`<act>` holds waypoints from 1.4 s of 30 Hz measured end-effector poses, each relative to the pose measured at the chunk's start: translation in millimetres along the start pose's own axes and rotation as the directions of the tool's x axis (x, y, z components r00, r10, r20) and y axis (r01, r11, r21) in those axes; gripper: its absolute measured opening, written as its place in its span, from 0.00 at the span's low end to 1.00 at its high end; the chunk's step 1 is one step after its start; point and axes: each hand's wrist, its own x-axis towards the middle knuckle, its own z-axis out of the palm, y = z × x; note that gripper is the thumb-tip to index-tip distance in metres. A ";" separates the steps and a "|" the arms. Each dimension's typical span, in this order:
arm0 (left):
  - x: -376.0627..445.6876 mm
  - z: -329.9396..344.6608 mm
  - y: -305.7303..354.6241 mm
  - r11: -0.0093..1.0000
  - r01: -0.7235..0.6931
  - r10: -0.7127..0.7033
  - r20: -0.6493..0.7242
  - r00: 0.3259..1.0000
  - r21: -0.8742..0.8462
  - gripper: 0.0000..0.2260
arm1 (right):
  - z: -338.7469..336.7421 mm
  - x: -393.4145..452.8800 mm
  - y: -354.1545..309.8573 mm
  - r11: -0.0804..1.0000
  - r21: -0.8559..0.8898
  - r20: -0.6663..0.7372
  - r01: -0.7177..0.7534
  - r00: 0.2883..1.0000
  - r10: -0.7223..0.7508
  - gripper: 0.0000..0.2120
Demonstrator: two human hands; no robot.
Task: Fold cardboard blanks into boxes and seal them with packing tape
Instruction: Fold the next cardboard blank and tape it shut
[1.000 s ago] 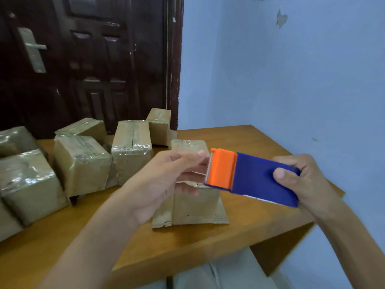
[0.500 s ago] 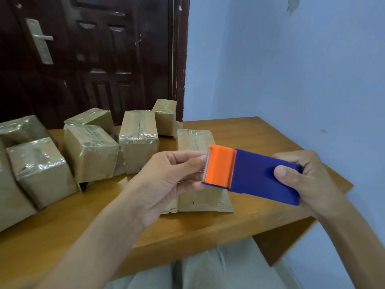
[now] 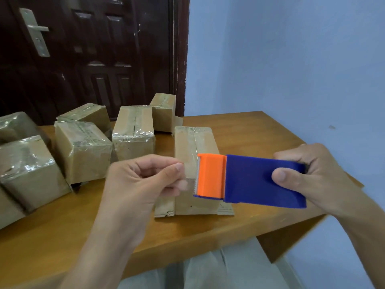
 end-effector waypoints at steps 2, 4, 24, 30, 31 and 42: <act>5.7 -18.9 -3.4 1.000 0.009 -0.009 -0.123 0.992 -0.002 0.06 | -12.3 -1.2 5.9 0.998 0.009 0.001 -0.056 0.998 0.056 0.18; 11.5 -32.2 -4.0 1.000 0.020 -0.021 -0.159 0.987 -0.013 0.06 | -28.3 -3.2 18.2 0.992 0.048 -0.022 -0.119 0.992 0.121 0.16; 41.4 -15.7 -61.3 0.971 0.195 -0.189 -0.053 0.981 0.137 0.03 | -36.0 16.1 96.8 0.899 0.119 0.129 -0.421 0.905 0.406 0.30; 46.1 0.5 -85.8 0.951 0.284 -0.285 -0.012 0.959 0.119 0.11 | -12.2 19.1 110.2 0.860 0.209 0.137 -0.466 0.884 0.446 0.16; 45.4 4.6 -89.9 0.948 0.295 -0.293 -0.029 0.956 0.122 0.13 | -8.8 18.9 111.7 0.859 0.231 0.131 -0.457 0.889 0.438 0.17; 46.8 12.1 -111.2 0.768 -0.173 0.288 -0.091 0.953 0.616 0.20 | 4.9 5.7 133.6 0.839 0.341 0.064 -0.423 0.901 0.428 0.20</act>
